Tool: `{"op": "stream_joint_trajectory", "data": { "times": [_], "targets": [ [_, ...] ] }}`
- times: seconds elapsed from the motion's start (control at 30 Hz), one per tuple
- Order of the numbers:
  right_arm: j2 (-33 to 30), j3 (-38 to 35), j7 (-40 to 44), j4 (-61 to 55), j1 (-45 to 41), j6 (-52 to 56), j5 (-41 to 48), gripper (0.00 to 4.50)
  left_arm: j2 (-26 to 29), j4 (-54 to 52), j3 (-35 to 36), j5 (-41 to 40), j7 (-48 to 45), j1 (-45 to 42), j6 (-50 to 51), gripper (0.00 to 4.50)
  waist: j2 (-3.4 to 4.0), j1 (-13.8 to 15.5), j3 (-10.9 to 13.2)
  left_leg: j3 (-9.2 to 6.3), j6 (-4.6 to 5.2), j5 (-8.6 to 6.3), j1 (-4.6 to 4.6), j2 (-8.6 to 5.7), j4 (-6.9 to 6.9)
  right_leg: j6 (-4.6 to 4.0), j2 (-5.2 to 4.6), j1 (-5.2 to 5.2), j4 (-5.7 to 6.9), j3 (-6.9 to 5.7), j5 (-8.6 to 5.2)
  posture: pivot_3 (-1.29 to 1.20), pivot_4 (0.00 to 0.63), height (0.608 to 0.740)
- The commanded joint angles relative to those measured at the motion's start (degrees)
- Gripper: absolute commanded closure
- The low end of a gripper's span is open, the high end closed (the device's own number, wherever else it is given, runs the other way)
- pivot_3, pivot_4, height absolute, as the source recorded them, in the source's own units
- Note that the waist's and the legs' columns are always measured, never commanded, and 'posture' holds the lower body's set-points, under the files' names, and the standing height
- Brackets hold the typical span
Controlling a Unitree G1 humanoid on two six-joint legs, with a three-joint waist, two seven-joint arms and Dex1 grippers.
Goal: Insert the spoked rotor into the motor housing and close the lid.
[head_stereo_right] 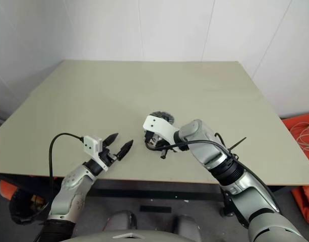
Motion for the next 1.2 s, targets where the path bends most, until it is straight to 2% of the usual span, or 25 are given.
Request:
{"op": "stream_joint_trajectory", "data": {
  "times": [0.03, 0.3, 0.33, 0.37, 0.4, 0.43, 0.47, 0.5, 0.53, 0.57, 0.6, 0.63, 0.67, 0.7, 0.8, 0.93, 1.03, 1.2],
  "targets": [
    [6.98, -4.61, -9.35, 2.77, 0.05, 5.82, 0.51, 4.49, -0.08, -3.86, -0.68, 0.28, 0.95, -0.14, 0.12, 0.0, -0.04, -0.26, -0.03, 0.0, -0.02, 0.01, 0.02, 0.0, -0.01, 0.0, 0.0, 0.0, 0.0, 0.0, 0.0, 0.0, 0.0, 0.74],
    [21.98, -18.31, -26.58, 16.05, -2.89, 10.46, 2.32, 4.49, 0.92, -5.09, -0.28, -0.51, 1.21, -0.03, 1.27, 0.0, 0.13, -2.39, 0.16, -0.57, -0.24, 0.13, 0.82, -0.19, -0.05, 0.11, 0.02, 0.38, -0.25, -0.2, -0.06, 0.0, 0.0, 0.74],
    [23.02, -19.83, -27.75, 17.14, -3.5, 10.35, 2.98, 4.49, 1.0, -5.14, -0.23, -0.57, 1.2, -0.06, 1.4, 0.0, 0.44, -2.71, 0.37, -0.77, -0.24, 0.13, 0.94, -0.2, -0.02, 0.13, 0.0, 0.41, -0.49, -0.51, -0.08, 0.0, 0.0, 0.74],
    [23.94, -21.23, -28.61, 17.93, -4.13, 10.08, 3.88, 4.49, 1.13, -5.18, -0.11, -0.68, 1.14, -0.13, 1.54, 0.0, 0.92, -3.0, 0.67, -0.99, -0.24, 0.11, 1.03, -0.03, -0.01, 0.15, -0.02, 0.77, -1.2, -1.41, -0.09, 0.0, 0.0, 0.74],
    [24.7, -22.48, -29.05, 18.41, -4.71, 10.09, 4.99, 4.49, 1.28, -5.21, 0.06, -0.82, 1.04, -0.17, 1.69, 0.0, 1.52, -3.13, 1.0, -1.11, -0.22, 0.1, 1.14, 0.45, -0.05, 0.16, -0.02, 1.42, -2.12, -2.5, -0.09, 0.0, 0.0, 0.74],
    [25.21, -23.32, -29.39, 18.57, -5.19, 10.11, 5.93, 4.49, 1.47, -5.2, 0.24, -0.99, 0.92, -0.23, 1.8, 0.0, 1.56, -2.4, 1.14, -1.14, -0.21, 0.08, 1.09, 1.12, -0.31, 0.18, -0.03, 2.27, -2.64, -3.54, -0.1, 0.0, 0.0, 0.74],
    [25.51, -23.75, -29.53, 18.54, -5.65, 10.17, 6.77, 4.17, 1.73, -5.17, 0.42, -1.22, 0.8, -0.26, 1.89, 0.0, 0.35, -1.11, 0.71, -0.59, -0.21, 0.08, 0.4, 1.21, -0.46, 0.5, -0.53, 2.41, 0.77, -3.79, -1.72, 0.0, 0.0, 0.74],
    [25.58, -23.88, -29.16, 18.32, -5.98, 10.38, 7.71, 3.81, 1.97, -4.95, 0.58, -1.44, 0.66, -0.42, 1.94, 0.0, -1.06, -0.19, 0.26, 0.97, -0.22, 0.09, 0.15, 1.18, -0.38, 0.33, -0.88, 2.61, 4.92, -2.47, -2.51, 0.0, 0.0, 0.74],
    [25.57, -23.84, -28.8, 17.88, -6.23, 10.31, 8.61, 3.61, 2.19, -4.67, 0.85, -1.63, 0.4, -0.59, 1.97, 0.0, -0.95, 0.87, 0.52, 2.05, -0.53, 0.29, 0.25, 1.0, -0.19, 0.7, -1.07, 2.48, 5.8, -0.14, -6.96, 0.0, 0.0, 0.74],
    [25.34, -23.43, -28.35, 17.32, -6.42, 10.04, 9.37, 3.29, 2.42, -4.22, 1.26, -1.85, 0.0, -0.8, 1.97, 0.0, -0.24, 1.67, 0.5, 1.35, -1.52, -0.58, 0.04, 0.4, 1.67, 0.62, -1.16, 1.42, 5.91, 0.48, -7.14, 0.0, 0.0, 0.74],
    [25.13, -23.02, -28.01, 16.71, -6.52, 9.64, 10.09, 2.9, 2.62, -3.61, 1.66, -2.04, -0.4, -1.06, 1.9, 0.0, 0.26, 2.15, 0.36, -1.52, -1.72, -0.5, 0.06, -0.55, 3.1, 0.63, -0.79, 1.32, 5.93, 0.57, -7.12, 0.0, 0.0, 0.74],
    [24.79, -22.49, -27.44, 16.03, -6.59, 9.13, 10.91, 2.62, 2.78, -3.13, 1.94, -2.17, -0.73, -1.23, 1.79, 0.0, 0.21, 2.11, 0.34, -2.9, -1.46, -1.23, 0.16, -1.07, 2.38, 0.73, -0.52, 0.88, 5.89, 0.45, -7.0, 0.0, 0.0, 0.74],
    [24.46, -21.99, -26.82, 15.4, -6.62, 8.23, 11.6, 2.28, 2.9, -2.73, 2.11, -2.28, -0.94, -1.4, 1.71, 0.0, 0.12, 1.85, 0.3, -2.67, -2.04, -0.68, 0.11, -0.88, 1.73, 0.75, -0.23, 0.63, 5.46, 0.45, -6.76, 0.0, 0.0, 0.74],
    [24.09, -21.49, -26.06, 14.81, -6.57, 7.15, 12.25, 1.97, 2.96, -2.44, 2.18, -2.35, -1.07, -1.51, 1.61, 0.0, 0.12, 1.64, 0.31, -2.38, -2.29, -0.46, -0.03, -0.61, 1.43, 0.54, 0.05, 0.74, 4.51, 0.54, -5.31, 0.0, 0.0, 0.74],
    [21.63, -18.58, -21.21, 11.31, -5.94, 2.32, 14.83, 1.97, 2.95, -1.64, 2.47, -2.32, -1.59, -1.46, 1.1, 0.0, 0.16, 1.03, 0.33, -2.31, -2.29, -0.46, -0.02, -0.3, 1.25, -0.05, 0.4, 1.03, 3.58, 0.48, -4.29, 0.0, 0.0, 0.74],
    [14.47, -11.08, -12.5, 5.77, -4.21, -14.09, 14.51, 1.97, 2.72, -0.79, 2.62, -2.03, -2.01, -1.49, 0.47, 0.0, 0.12, 0.45, 0.34, -2.25, -2.28, -0.47, -0.02, -0.17, 1.08, -0.02, 0.51, 1.18, 3.08, 0.46, -4.16, 0.0, 0.0, 0.74],
    [7.81, -6.17, -8.06, 5.44, -3.56, -26.07, 11.08, 1.97, 2.63, -0.26, 2.64, -1.9, -2.21, -1.39, -0.07, 0.0, 0.09, 0.14, 0.33, -2.23, -2.18, -0.53, -0.06, -0.14, 1.02, -0.01, 0.59, 1.21, 2.88, 0.46, -4.04, 0.0, 0.0, 0.74],
    [1.05, -4.43, -2.98, 8.42, -3.82, -35.37, 9.28, 1.97, 2.53, 0.09, 2.57, -1.84, -2.33, -1.26, -0.56, 0.0, 0.05, 0.07, 0.36, -2.23, -2.0, -0.63, -0.12, -0.06, 1.04, 0.06, 0.77, 1.22, 2.83, 0.48, -3.94, 0.0, 0.0, 0.74]
  ]
}}
